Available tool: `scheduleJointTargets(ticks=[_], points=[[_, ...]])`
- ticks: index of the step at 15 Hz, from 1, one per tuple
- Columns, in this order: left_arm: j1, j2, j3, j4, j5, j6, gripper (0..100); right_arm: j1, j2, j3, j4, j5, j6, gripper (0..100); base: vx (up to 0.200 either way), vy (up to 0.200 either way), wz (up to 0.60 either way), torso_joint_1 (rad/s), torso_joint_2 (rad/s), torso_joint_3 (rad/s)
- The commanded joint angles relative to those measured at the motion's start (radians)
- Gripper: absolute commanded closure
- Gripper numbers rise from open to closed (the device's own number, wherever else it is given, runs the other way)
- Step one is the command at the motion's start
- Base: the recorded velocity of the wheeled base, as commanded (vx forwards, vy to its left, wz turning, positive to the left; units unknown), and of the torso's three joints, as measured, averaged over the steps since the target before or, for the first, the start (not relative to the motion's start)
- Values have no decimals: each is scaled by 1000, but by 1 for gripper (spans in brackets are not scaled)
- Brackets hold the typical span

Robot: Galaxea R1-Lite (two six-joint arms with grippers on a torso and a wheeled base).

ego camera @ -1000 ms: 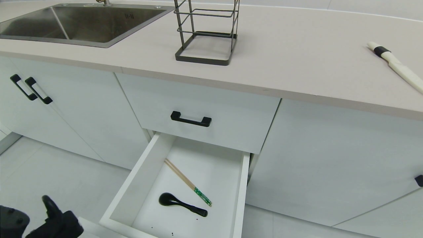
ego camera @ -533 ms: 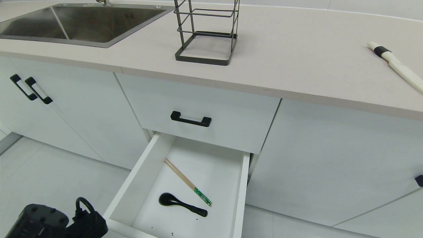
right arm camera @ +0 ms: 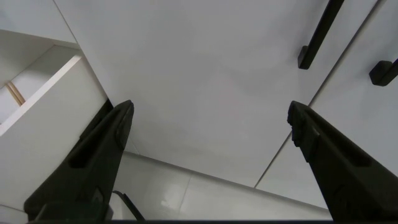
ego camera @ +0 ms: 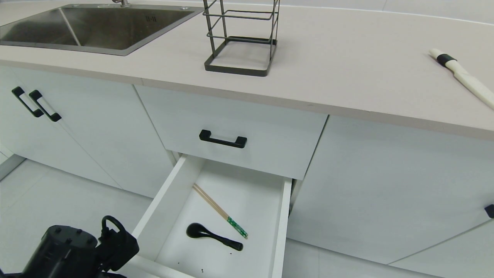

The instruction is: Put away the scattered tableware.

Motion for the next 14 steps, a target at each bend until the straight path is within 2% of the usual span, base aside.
scheduleJointTargets(ticks=[1,4,8,12,14], points=[[4,12,-5,-2,0,-2,0,1,2,0,0,0,-1,0,0,0,0,0,0,0],[9,46,-10,-77,0,-8,0,1,2,0,0,0,-1,0,0,0,0,0,0,0],[9,198,-1,-305,2,-8,0,1,2,0,0,0,-1,0,0,0,0,0,0,0],[11,296,-5,-454,6,-6,0,1,2,0,0,0,1,0,0,0,0,0,0,0],[11,346,-2,-546,37,-8,0,1,2,0,0,0,-1,0,0,0,0,0,0,0]])
